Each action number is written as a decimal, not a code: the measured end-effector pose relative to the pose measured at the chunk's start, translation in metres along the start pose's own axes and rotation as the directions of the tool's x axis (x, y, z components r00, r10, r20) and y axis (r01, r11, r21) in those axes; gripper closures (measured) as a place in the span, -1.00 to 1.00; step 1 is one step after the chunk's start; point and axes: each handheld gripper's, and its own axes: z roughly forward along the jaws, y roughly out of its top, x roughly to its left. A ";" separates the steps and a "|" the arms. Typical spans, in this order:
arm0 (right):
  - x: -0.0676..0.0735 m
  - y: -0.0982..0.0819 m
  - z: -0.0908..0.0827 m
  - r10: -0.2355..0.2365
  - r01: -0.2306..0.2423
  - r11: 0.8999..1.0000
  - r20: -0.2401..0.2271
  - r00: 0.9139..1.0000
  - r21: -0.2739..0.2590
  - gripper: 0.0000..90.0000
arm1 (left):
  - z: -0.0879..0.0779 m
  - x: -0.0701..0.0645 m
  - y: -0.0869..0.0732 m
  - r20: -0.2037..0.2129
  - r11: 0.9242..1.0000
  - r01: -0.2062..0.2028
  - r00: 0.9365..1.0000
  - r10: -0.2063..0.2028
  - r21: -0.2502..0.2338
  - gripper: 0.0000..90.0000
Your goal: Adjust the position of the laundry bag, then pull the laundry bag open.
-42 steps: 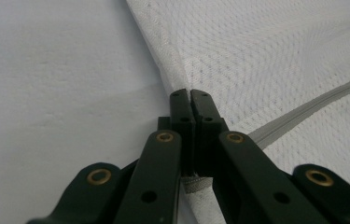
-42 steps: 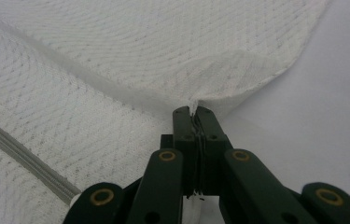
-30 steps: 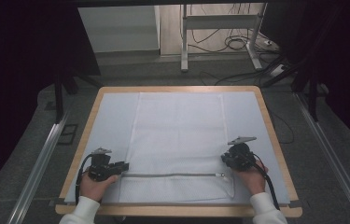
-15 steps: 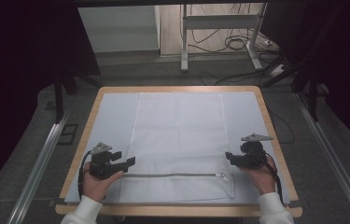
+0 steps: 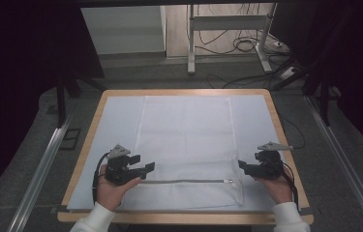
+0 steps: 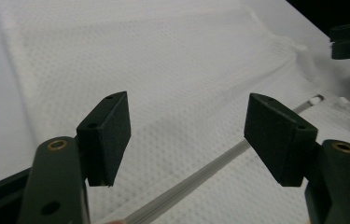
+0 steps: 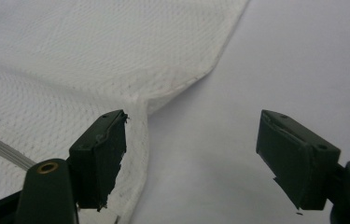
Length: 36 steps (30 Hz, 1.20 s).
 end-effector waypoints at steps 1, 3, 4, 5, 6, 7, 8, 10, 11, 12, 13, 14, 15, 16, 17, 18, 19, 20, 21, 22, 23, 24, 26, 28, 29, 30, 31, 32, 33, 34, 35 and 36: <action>-0.001 -0.001 -0.001 0.003 -0.003 1.000 0.003 1.000 0.000 -0.47 | 0.001 -0.003 0.001 0.006 1.000 -0.001 1.000 0.001 0.000 -0.29; -0.002 -0.002 -0.002 0.010 -0.010 1.000 0.002 1.000 0.000 -0.47 | 0.004 -0.008 0.004 0.016 1.000 -0.006 1.000 0.006 0.006 -0.29; -0.003 -0.003 -0.002 0.010 -0.010 1.000 0.001 1.000 -0.002 -0.47 | 0.006 -0.011 0.006 0.020 1.000 -0.010 1.000 0.010 0.009 -0.29; -0.003 -0.003 -0.003 0.010 -0.010 1.000 0.002 1.000 -0.002 -0.47 | 0.007 -0.013 0.007 0.024 1.000 -0.012 1.000 0.012 0.010 -0.29; -0.003 -0.003 -0.003 0.010 -0.010 1.000 0.004 1.000 -0.003 -0.47 | 0.010 -0.016 0.008 0.030 1.000 -0.015 0.999 0.015 0.012 -0.29; -0.004 -0.003 -0.004 0.013 -0.013 1.000 0.002 1.000 -0.005 -0.47 | 0.011 -0.019 0.009 0.034 1.000 -0.019 0.999 0.019 0.014 -0.29; -0.004 -0.003 -0.004 0.014 -0.014 1.000 0.003 1.000 -0.007 -0.47 | 0.013 -0.022 0.010 0.037 0.999 -0.026 0.999 0.025 0.019 -0.29; -0.004 -0.003 -0.006 0.015 -0.015 1.000 0.003 1.000 -0.012 -0.47 | 0.016 -0.027 0.011 0.045 0.999 -0.035 0.998 0.033 0.025 -0.29; -0.004 -0.003 -0.006 0.014 -0.014 1.000 0.005 1.000 -0.014 -0.47 | 0.019 -0.029 0.012 0.049 0.999 -0.041 0.998 0.040 0.031 -0.29; -0.004 -0.003 -0.006 0.016 -0.016 1.000 0.008 1.000 -0.015 -0.47 | 0.021 -0.031 0.013 0.054 0.998 -0.045 0.998 0.043 0.038 -0.28; -0.004 -0.003 -0.006 0.016 -0.016 1.000 0.008 1.000 -0.014 -0.47 | 0.023 -0.033 0.013 0.055 0.998 -0.047 0.998 0.044 0.043 -0.27; -0.003 -0.003 -0.006 0.015 -0.015 1.000 0.005 1.000 -0.012 -0.47 | 0.026 -0.035 0.013 0.056 0.997 -0.052 0.997 0.049 0.049 -0.27; -0.003 -0.003 -0.005 0.009 -0.009 1.000 0.004 1.000 -0.011 -0.47 | 0.029 -0.037 0.013 0.062 0.997 -0.056 0.997 0.052 0.054 -0.27; -0.002 -0.003 -0.005 0.004 -0.004 1.000 0.004 1.000 -0.010 -0.47 | 0.031 -0.039 0.014 0.065 0.996 -0.059 0.996 0.055 0.059 -0.27; -0.002 -0.003 -0.005 0.003 -0.003 1.000 0.002 1.000 -0.009 -0.47 | 0.033 -0.041 0.014 0.069 0.996 -0.062 0.996 0.057 0.063 -0.27; -0.002 -0.003 -0.005 0.004 -0.004 1.000 0.002 1.000 -0.011 -0.47 | 0.034 -0.043 0.015 0.074 0.996 -0.064 0.995 0.059 0.064 -0.27; -0.002 -0.003 -0.006 0.007 -0.007 1.000 0.002 1.000 -0.012 -0.47 | 0.035 -0.045 0.015 0.080 0.996 -0.067 0.995 0.062 0.066 -0.27; -0.002 -0.003 -0.006 0.009 -0.009 1.000 0.002 1.000 -0.015 -0.47 | 0.036 -0.046 0.015 0.084 0.995 -0.070 0.994 0.064 0.067 -0.27; -0.003 -0.003 -0.006 0.009 -0.009 1.000 0.002 1.000 -0.016 -0.47 | 0.038 -0.048 0.014 0.095 0.995 -0.074 0.993 0.067 0.071 -0.27; -0.003 -0.002 -0.006 0.009 -0.009 1.000 0.002 1.000 -0.015 -0.47 | 0.040 -0.049 0.014 0.100 0.995 -0.073 0.993 0.066 0.074 -0.27; -0.003 -0.002 -0.006 0.009 -0.009 1.000 0.002 1.000 -0.014 -0.47 | 0.041 -0.050 0.014 0.104 0.994 -0.075 0.992 0.066 0.079 -0.26; -0.002 -0.003 -0.005 0.009 -0.009 1.000 0.003 1.000 -0.013 -0.47 | 0.043 -0.052 0.014 0.108 0.994 -0.075 0.992 0.066 0.084 -0.26; -0.002 -0.003 -0.005 0.008 -0.008 1.000 0.002 1.000 -0.013 -0.47 | 0.044 -0.055 0.014 0.114 0.993 -0.079 0.991 0.069 0.085 -0.25; -0.002 -0.003 -0.006 0.009 -0.009 1.000 0.005 1.000 -0.014 -0.47 | 0.046 -0.059 0.014 0.123 0.992 -0.087 0.989 0.075 0.090 -0.25; -0.003 -0.003 -0.006 0.010 -0.010 1.000 0.006 1.000 -0.015 -0.47 | 0.048 -0.061 0.014 0.132 0.992 -0.090 0.988 0.077 0.094 -0.25; -0.003 -0.003 -0.007 0.014 -0.014 1.000 0.007 1.000 -0.016 -0.47 | 0.049 -0.063 0.014 0.142 0.991 -0.088 0.987 0.074 0.099 -0.25; -0.003 -0.003 -0.007 0.016 -0.016 1.000 0.006 1.000 -0.018 -0.47 | 0.052 -0.065 0.013 0.154 0.991 -0.085 0.986 0.068 0.104 -0.24; -0.004 -0.003 -0.007 0.016 -0.016 1.000 0.007 1.000 -0.018 -0.47 | 0.054 -0.066 0.013 0.161 0.990 -0.086 0.985 0.068 0.111 -0.24; -0.004 -0.003 -0.007 0.016 -0.016 1.000 0.007 1.000 -0.019 -0.47 | 0.057 -0.068 0.013 0.167 0.989 -0.091 0.983 0.070 0.118 -0.24; -0.005 -0.004 -0.007 0.015 -0.015 1.000 0.008 1.000 -0.018 -0.47 | 0.058 -0.070 0.013 0.170 0.988 -0.094 0.983 0.072 0.122 -0.24; -0.005 -0.004 -0.007 0.015 -0.014 1.000 0.008 1.000 -0.017 -0.47 | 0.060 -0.071 0.013 0.172 0.988 -0.096 0.982 0.074 0.124 -0.24; -0.005 -0.004 -0.007 0.013 -0.013 1.000 0.009 1.000 -0.016 -0.47 | 0.062 -0.073 0.013 0.174 0.987 -0.099 0.982 0.076 0.127 -0.24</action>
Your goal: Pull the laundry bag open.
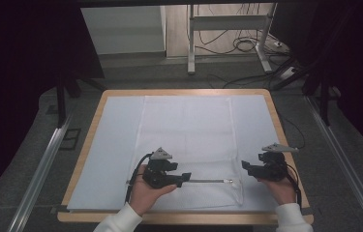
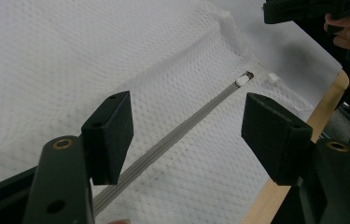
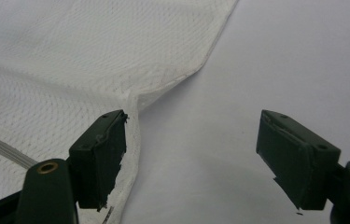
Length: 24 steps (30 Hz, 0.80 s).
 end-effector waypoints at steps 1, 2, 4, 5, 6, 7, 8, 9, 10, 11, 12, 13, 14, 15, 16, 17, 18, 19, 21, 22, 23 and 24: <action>0.000 0.000 0.000 0.000 0.000 1.000 0.001 1.000 0.002 -0.47 | 0.002 -0.001 0.001 0.001 1.000 -0.002 1.000 0.002 0.001 -0.24; -0.001 0.000 0.000 0.002 -0.002 1.000 0.001 1.000 0.001 -0.47 | 0.003 -0.002 0.002 0.003 1.000 -0.005 1.000 0.005 0.004 -0.24; -0.001 -0.001 0.000 0.003 -0.003 1.000 0.002 1.000 0.000 -0.47 | 0.006 -0.005 0.004 0.005 1.000 -0.012 1.000 0.012 0.010 -0.23; -0.001 -0.001 0.000 0.003 -0.003 1.000 0.003 1.000 0.001 -0.47 | 0.008 -0.006 0.004 0.007 1.000 -0.012 1.000 0.012 0.010 -0.23; -0.001 -0.001 -0.001 0.003 -0.003 1.000 0.005 1.000 0.000 -0.47 | 0.008 -0.007 0.005 0.008 1.000 -0.016 1.000 0.016 0.014 -0.23; -0.001 -0.001 -0.001 0.003 -0.003 1.000 0.005 1.000 0.000 -0.47 | 0.010 -0.008 0.005 0.009 1.000 -0.017 1.000 0.017 0.015 -0.23; -0.001 -0.001 -0.001 0.003 -0.003 1.000 0.006 1.000 0.000 -0.47 | 0.011 -0.010 0.006 0.011 1.000 -0.022 1.000 0.022 0.018 -0.23; -0.001 -0.001 -0.001 0.001 -0.001 1.000 0.005 1.000 0.000 -0.47 | 0.012 -0.011 0.007 0.012 1.000 -0.023 1.000 0.022 0.018 -0.24; -0.001 -0.001 -0.001 0.001 -0.001 1.000 0.005 1.000 0.000 -0.47 | 0.014 -0.012 0.008 0.014 0.999 -0.027 1.000 0.027 0.021 -0.24; -0.001 -0.001 -0.001 0.000 0.000 1.000 0.005 1.000 0.001 -0.47 | 0.015 -0.013 0.008 0.016 0.999 -0.027 1.000 0.027 0.023 -0.24; -0.001 -0.001 0.000 -0.001 0.001 1.000 0.006 1.000 0.002 -0.47 | 0.017 -0.013 0.009 0.016 0.999 -0.028 0.999 0.028 0.025 -0.24; -0.002 -0.001 0.000 -0.001 0.001 1.000 0.006 1.000 0.003 -0.47 | 0.019 -0.015 0.010 0.019 0.999 -0.030 0.999 0.030 0.028 -0.24; -0.002 -0.001 0.000 -0.002 0.002 1.000 0.007 1.000 0.005 -0.47 | 0.020 -0.015 0.011 0.021 0.999 -0.034 0.999 0.033 0.031 -0.24; -0.002 -0.001 0.000 -0.003 0.003 1.000 0.007 1.000 0.006 -0.47 | 0.022 -0.016 0.011 0.023 0.999 -0.034 0.999 0.033 0.033 -0.24; -0.002 -0.001 0.000 -0.003 0.003 1.000 0.008 1.000 0.007 -0.47 | 0.023 -0.017 0.012 0.024 0.999 -0.035 0.999 0.034 0.034 -0.24; -0.002 -0.001 0.000 -0.003 0.003 1.000 0.008 1.000 0.008 -0.47 | 0.025 -0.018 0.013 0.027 0.999 -0.037 0.999 0.036 0.036 -0.24; -0.002 -0.001 0.000 -0.004 0.004 1.000 0.008 1.000 0.008 -0.47 | 0.027 -0.019 0.013 0.028 0.998 -0.039 0.999 0.038 0.040 -0.24; -0.002 -0.001 0.000 -0.005 0.004 1.000 0.008 1.000 0.008 -0.47 | 0.028 -0.020 0.013 0.029 0.998 -0.039 0.999 0.038 0.039 -0.24; -0.001 -0.001 0.000 -0.006 0.006 1.000 0.009 1.000 0.009 -0.47 | 0.029 -0.023 0.014 0.020 0.997 -0.055 0.998 0.054 0.047 -0.23; -0.001 -0.001 0.000 -0.007 0.007 1.000 0.009 1.000 0.010 -0.47 | 0.030 -0.026 0.014 -0.001 0.996 -0.078 0.997 0.078 0.047 -0.23; -0.001 -0.001 0.000 -0.008 0.008 1.000 0.009 1.000 0.010 -0.47 | 0.031 -0.029 0.014 -0.010 0.995 -0.092 0.996 0.093 0.046 -0.23; -0.001 -0.001 0.000 -0.008 0.008 1.000 0.009 1.000 0.011 -0.47 | 0.032 -0.030 0.014 -0.002 0.994 -0.099 0.995 0.099 0.050 -0.23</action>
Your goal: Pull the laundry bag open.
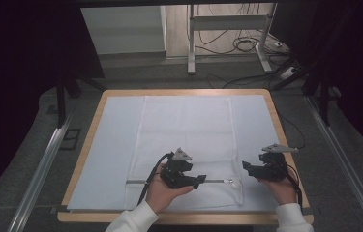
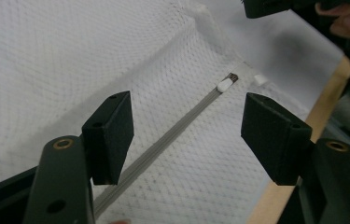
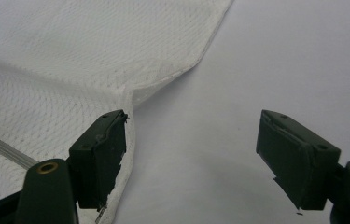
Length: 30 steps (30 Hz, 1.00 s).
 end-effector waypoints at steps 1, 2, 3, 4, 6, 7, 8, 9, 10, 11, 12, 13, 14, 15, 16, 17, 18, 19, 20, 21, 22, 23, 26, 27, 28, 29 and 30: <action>0.000 0.000 0.000 -0.001 0.001 1.000 0.001 1.000 0.000 -0.47 | 0.001 -0.001 0.001 0.008 1.000 0.002 1.000 -0.002 0.002 -0.23; 0.000 0.000 0.000 0.001 -0.001 1.000 0.002 1.000 0.001 -0.47 | 0.003 -0.002 0.001 0.012 1.000 0.002 1.000 -0.002 0.004 -0.23; -0.001 0.000 0.000 0.001 -0.001 1.000 0.003 1.000 0.001 -0.47 | 0.004 -0.003 0.002 0.018 1.000 0.006 1.000 -0.006 0.004 -0.23; -0.001 0.000 0.000 0.000 0.000 1.000 0.004 1.000 0.002 -0.47 | 0.005 -0.003 0.003 0.024 1.000 0.009 1.000 -0.009 0.006 -0.23; -0.001 -0.001 0.000 -0.002 0.002 1.000 0.006 1.000 0.002 -0.47 | 0.007 -0.004 0.004 0.032 1.000 0.011 0.999 -0.011 0.009 -0.23; -0.001 -0.001 0.000 -0.002 0.002 1.000 0.006 1.000 0.002 -0.47 | 0.009 -0.004 0.005 0.034 1.000 0.012 0.999 -0.013 0.009 -0.23; -0.001 -0.001 0.000 -0.002 0.002 1.000 0.006 1.000 0.002 -0.47 | 0.010 -0.005 0.005 0.038 1.000 0.011 0.999 -0.011 0.011 -0.23; -0.001 -0.001 0.000 -0.002 0.002 1.000 0.006 1.000 0.002 -0.48 | 0.012 -0.006 0.005 0.041 1.000 0.013 0.999 -0.014 0.014 -0.23; -0.001 -0.001 0.000 -0.004 0.004 1.000 0.004 1.000 0.001 -0.48 | 0.013 -0.006 0.006 0.038 1.000 0.010 0.999 -0.010 0.021 -0.23; -0.001 -0.001 0.000 -0.006 0.006 1.000 0.004 1.000 0.001 -0.48 | 0.015 -0.006 0.006 0.042 1.000 0.011 0.999 -0.012 0.026 -0.23; -0.001 -0.001 0.000 -0.009 0.009 1.000 0.005 1.000 0.002 -0.48 | 0.017 -0.005 0.006 0.049 0.999 0.014 0.999 -0.016 0.033 -0.22; -0.001 -0.001 0.000 -0.010 0.010 1.000 0.005 1.000 0.002 -0.48 | 0.019 -0.005 0.007 0.052 0.999 0.023 0.998 -0.025 0.035 -0.21; -0.001 -0.001 0.000 -0.011 0.011 1.000 0.005 1.000 0.003 -0.48 | 0.020 -0.005 0.007 0.058 0.999 0.028 0.998 -0.030 0.034 -0.20; -0.001 -0.001 0.000 -0.012 0.012 1.000 0.007 1.000 0.004 -0.48 | 0.022 -0.005 0.007 0.057 0.999 0.030 0.998 -0.032 0.034 -0.20; 0.000 -0.001 0.000 -0.013 0.013 1.000 0.008 1.000 0.004 -0.48 | 0.024 -0.005 0.007 0.050 0.999 0.033 0.998 -0.035 0.036 -0.20; 0.000 -0.001 0.001 -0.015 0.014 1.000 0.009 1.000 0.006 -0.48 | 0.025 -0.005 0.008 0.047 0.999 0.029 0.998 -0.031 0.042 -0.20; 0.000 -0.001 0.001 -0.016 0.016 1.000 0.009 1.000 0.007 -0.48 | 0.027 -0.006 0.008 0.048 0.999 0.033 0.998 -0.035 0.042 -0.19; 0.000 -0.001 0.001 -0.016 0.016 1.000 0.009 1.000 0.007 -0.48 | 0.029 -0.006 0.009 0.051 0.998 0.032 0.998 -0.035 0.051 -0.19; 0.000 -0.001 0.001 -0.017 0.017 1.000 0.012 1.000 0.005 -0.48 | 0.031 -0.007 0.010 0.050 0.998 0.035 0.998 -0.038 0.055 -0.18; 0.000 -0.001 0.001 -0.017 0.017 1.000 0.021 1.000 -0.002 -0.48 | 0.032 -0.007 0.010 0.048 0.998 0.032 0.998 -0.035 0.059 -0.18; -0.001 -0.001 0.000 -0.014 0.014 1.000 0.026 1.000 -0.005 -0.48 | 0.035 -0.007 0.011 0.047 0.997 0.035 0.998 -0.038 0.062 -0.17; -0.001 -0.001 0.000 -0.008 0.008 1.000 0.029 1.000 -0.009 -0.48 | 0.037 -0.006 0.011 0.050 0.997 0.036 0.998 -0.039 0.065 -0.17; -0.003 -0.001 -0.001 -0.004 0.004 1.000 0.033 0.999 -0.010 -0.48 | 0.044 -0.006 0.012 0.057 0.995 0.050 0.997 -0.054 0.081 -0.16; -0.003 -0.002 0.000 -0.004 0.004 1.000 0.035 0.999 -0.010 -0.48 | 0.047 -0.006 0.013 0.067 0.994 0.060 0.996 -0.066 0.088 -0.15; -0.004 -0.002 0.000 -0.003 0.003 1.000 0.035 0.999 -0.009 -0.48 | 0.049 -0.006 0.013 0.074 0.994 0.066 0.995 -0.073 0.092 -0.14; -0.004 -0.002 0.000 -0.002 0.003 1.000 0.036 0.999 -0.009 -0.48 | 0.051 -0.007 0.014 0.078 0.993 0.070 0.994 -0.078 0.093 -0.14; -0.004 -0.002 0.000 -0.003 0.003 1.000 0.036 0.999 -0.009 -0.48 | 0.052 -0.008 0.014 0.079 0.993 0.067 0.994 -0.075 0.096 -0.13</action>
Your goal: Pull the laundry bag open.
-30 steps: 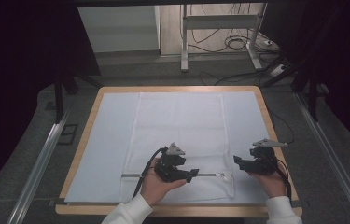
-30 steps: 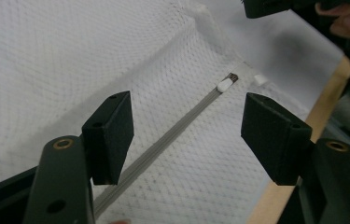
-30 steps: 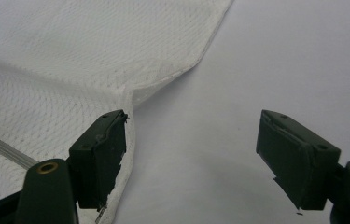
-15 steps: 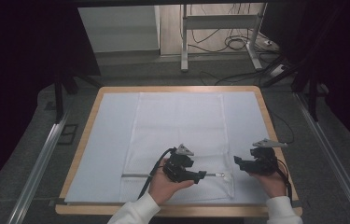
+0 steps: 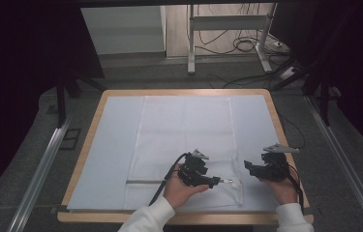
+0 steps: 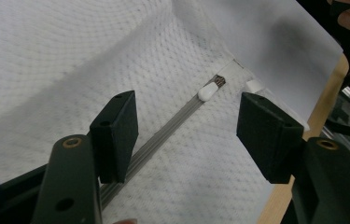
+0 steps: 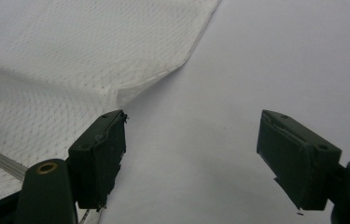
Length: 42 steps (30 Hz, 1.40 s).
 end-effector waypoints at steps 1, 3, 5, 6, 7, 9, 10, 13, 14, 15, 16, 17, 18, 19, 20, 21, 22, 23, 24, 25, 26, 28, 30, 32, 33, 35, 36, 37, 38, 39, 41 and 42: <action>0.000 0.000 0.000 -0.001 0.001 1.000 0.000 1.000 -0.001 -0.48 | 0.001 -0.001 0.000 0.002 1.000 -0.002 1.000 0.002 0.000 -0.13; 0.000 0.000 0.000 -0.003 0.003 1.000 0.001 1.000 0.001 -0.48 | 0.002 -0.001 0.001 0.004 1.000 -0.001 1.000 0.001 0.000 -0.13; 0.000 0.000 0.001 -0.003 0.003 1.000 0.002 1.000 0.003 -0.48 | 0.005 -0.001 0.001 -0.002 1.000 -0.002 1.000 0.002 0.010 -0.13; 0.000 0.000 0.001 -0.002 0.002 1.000 0.002 1.000 0.005 -0.48 | 0.006 -0.001 0.001 -0.002 1.000 -0.003 1.000 0.003 0.015 -0.13; 0.000 0.000 0.001 -0.003 0.003 1.000 0.002 1.000 0.005 -0.48 | 0.008 -0.002 0.001 -0.002 1.000 -0.006 1.000 0.006 0.019 -0.12; 0.001 0.000 0.001 -0.004 0.004 1.000 0.002 1.000 0.006 -0.48 | 0.011 -0.003 0.001 -0.006 0.999 -0.012 1.000 0.012 0.029 -0.11; 0.001 0.000 0.001 -0.003 0.003 1.000 0.002 1.000 0.006 -0.48 | 0.013 -0.003 0.001 -0.009 0.999 -0.011 1.000 0.011 0.031 -0.11; 0.001 0.000 0.001 -0.003 0.003 1.000 0.002 1.000 0.007 -0.48 | 0.019 -0.002 0.001 0.010 0.999 0.009 1.000 -0.010 0.044 -0.10; 0.001 0.000 0.001 -0.003 0.003 1.000 0.002 1.000 0.007 -0.48 | 0.020 -0.002 0.001 0.015 0.999 0.011 1.000 -0.012 0.046 -0.09; 0.001 0.000 0.001 -0.003 0.003 1.000 0.002 1.000 0.007 -0.48 | 0.021 -0.003 0.002 0.017 0.999 0.012 1.000 -0.013 0.046 -0.09; 0.000 0.000 0.001 -0.003 0.003 1.000 0.003 1.000 0.008 -0.48 | 0.022 -0.003 0.002 0.019 0.999 0.013 1.000 -0.014 0.048 -0.09; 0.000 0.000 0.001 -0.002 0.002 1.000 0.003 1.000 0.010 -0.48 | 0.022 -0.003 0.002 0.024 0.999 0.016 1.000 -0.018 0.048 -0.08; 0.000 -0.001 0.001 -0.003 0.003 1.000 0.004 1.000 0.011 -0.48 | 0.023 -0.003 0.002 0.028 0.998 0.021 0.999 -0.023 0.051 -0.08; 0.001 -0.001 0.001 -0.003 0.003 1.000 0.003 1.000 0.011 -0.47 | 0.024 -0.003 0.003 0.032 0.998 0.023 0.999 -0.025 0.051 -0.08; 0.001 -0.001 0.002 -0.006 0.006 1.000 0.001 1.000 0.011 -0.48 | 0.025 -0.004 0.003 0.033 0.998 0.024 0.999 -0.025 0.055 -0.08; 0.001 -0.001 0.002 -0.006 0.006 1.000 0.001 1.000 0.011 -0.47 | 0.026 -0.004 0.003 0.035 0.998 0.022 0.999 -0.024 0.058 -0.07; 0.001 -0.001 0.002 -0.006 0.006 1.000 0.002 1.000 0.012 -0.47 | 0.027 -0.004 0.003 0.035 0.998 0.020 0.999 -0.022 0.060 -0.07; 0.001 -0.001 0.002 -0.005 0.005 1.000 0.002 1.000 0.011 -0.47 | 0.028 -0.004 0.003 0.036 0.998 0.020 0.999 -0.022 0.062 -0.07; 0.001 -0.001 0.002 -0.005 0.005 1.000 0.002 1.000 0.012 -0.47 | 0.030 -0.004 0.003 0.038 0.998 0.021 0.999 -0.024 0.064 -0.07; 0.001 -0.001 0.002 -0.004 0.004 1.000 0.003 1.000 0.013 -0.47 | 0.031 -0.004 0.003 0.041 0.997 0.026 0.999 -0.029 0.067 -0.06; 0.001 -0.001 0.002 -0.004 0.004 1.000 0.003 1.000 0.013 -0.47 | 0.032 -0.004 0.004 0.045 0.997 0.031 0.998 -0.034 0.067 -0.06; 0.001 -0.001 0.002 -0.005 0.005 1.000 0.002 1.000 0.012 -0.47 | 0.033 -0.002 0.004 0.046 0.997 0.037 0.998 -0.040 0.068 -0.06; 0.001 -0.001 0.002 -0.004 0.004 1.000 0.002 1.000 0.011 -0.47 | 0.033 0.000 0.005 0.053 0.997 0.048 0.997 -0.051 0.063 -0.04; 0.001 -0.001 0.002 -0.001 0.001 1.000 0.004 1.000 0.014 -0.47 | 0.034 0.000 0.005 0.060 0.996 0.055 0.996 -0.059 0.064 -0.04; 0.001 -0.001 0.002 0.000 0.000 1.000 0.004 1.000 0.014 -0.47 | 0.034 -0.001 0.006 0.061 0.996 0.056 0.996 -0.060 0.063 -0.04; 0.001 -0.001 0.002 0.001 -0.001 1.000 0.005 1.000 0.015 -0.47 | 0.035 -0.002 0.006 0.068 0.997 0.053 0.996 -0.057 0.064 -0.04; 0.001 -0.001 0.002 0.001 -0.001 1.000 0.006 1.000 0.015 -0.47 | 0.035 -0.003 0.005 0.072 0.997 0.053 0.996 -0.057 0.064 -0.04; 0.001 -0.001 0.002 0.001 -0.001 1.000 0.007 1.000 0.015 -0.47 | 0.036 -0.004 0.005 0.076 0.997 0.052 0.996 -0.057 0.066 -0.03; 0.001 -0.001 0.002 0.001 -0.001 1.000 0.007 1.000 0.015 -0.47 | 0.036 -0.005 0.005 0.081 0.996 0.053 0.995 -0.058 0.067 -0.01; 0.001 -0.001 0.002 0.002 -0.002 1.000 0.008 1.000 0.015 -0.47 | 0.036 -0.006 0.005 0.089 0.996 0.055 0.994 -0.061 0.068 0.00; 0.001 -0.001 0.002 0.002 -0.002 1.000 0.010 1.000 0.016 -0.47 | 0.037 -0.008 0.005 0.095 0.996 0.054 0.994 -0.061 0.070 0.02; 0.001 -0.001 0.002 0.001 -0.001 1.000 0.011 1.000 0.017 -0.47 | 0.038 -0.008 0.006 0.098 0.996 0.054 0.993 -0.061 0.073 0.04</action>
